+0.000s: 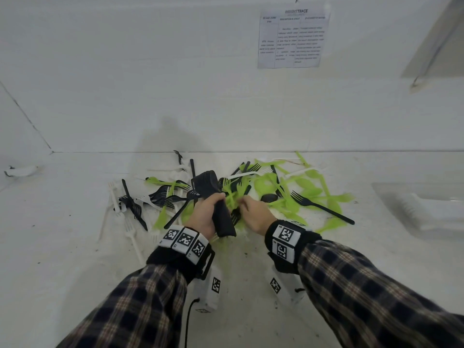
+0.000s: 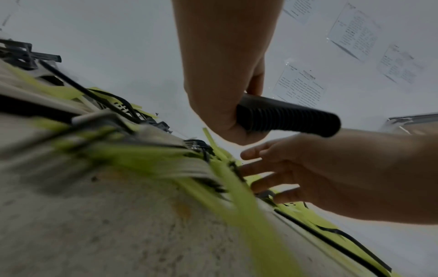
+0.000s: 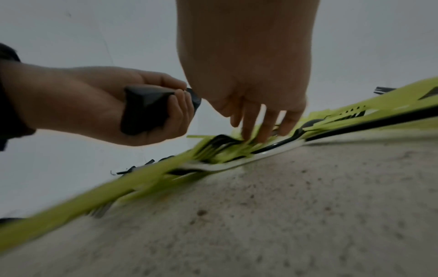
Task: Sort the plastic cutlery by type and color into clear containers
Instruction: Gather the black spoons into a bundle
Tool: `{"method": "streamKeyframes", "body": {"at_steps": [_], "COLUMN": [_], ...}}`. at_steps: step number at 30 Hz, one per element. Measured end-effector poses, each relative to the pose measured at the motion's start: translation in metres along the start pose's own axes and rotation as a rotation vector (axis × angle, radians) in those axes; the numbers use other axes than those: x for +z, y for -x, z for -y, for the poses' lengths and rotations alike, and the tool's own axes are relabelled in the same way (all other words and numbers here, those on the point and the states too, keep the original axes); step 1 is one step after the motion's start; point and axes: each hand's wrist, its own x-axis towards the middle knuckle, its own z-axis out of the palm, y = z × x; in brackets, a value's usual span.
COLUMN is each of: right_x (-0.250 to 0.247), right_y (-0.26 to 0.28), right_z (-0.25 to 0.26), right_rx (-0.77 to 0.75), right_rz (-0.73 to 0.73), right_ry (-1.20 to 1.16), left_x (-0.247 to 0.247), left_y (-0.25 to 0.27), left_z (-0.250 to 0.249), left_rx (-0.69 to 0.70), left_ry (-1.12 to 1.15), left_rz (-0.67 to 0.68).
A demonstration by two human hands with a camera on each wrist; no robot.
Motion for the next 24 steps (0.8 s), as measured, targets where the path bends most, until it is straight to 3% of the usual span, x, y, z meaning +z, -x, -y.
{"method": "streamKeyframes", "body": {"at_steps": [3, 7, 14, 24], "right_x": [-0.01, -0.017, -0.02, -0.022], "right_y": [-0.003, -0.007, -0.007, -0.011], "right_z": [-0.004, -0.013, -0.017, -0.025], "right_rx": [0.013, 0.064, 0.007, 0.132], "right_rz": [-0.045, 0.085, 0.115, 0.076], "right_ry": [0.031, 0.346, 0.369, 0.307], "left_x": [0.003, 0.002, 0.002, 0.005], "left_y": [0.002, 0.003, 0.003, 0.005], "left_z": [0.001, 0.003, 0.007, 0.015], "left_rx": [-0.005, -0.016, -0.035, -0.026], "left_ry": [-0.009, -0.007, -0.03, -0.022], "left_rz": [0.008, -0.005, -0.04, -0.054]}}
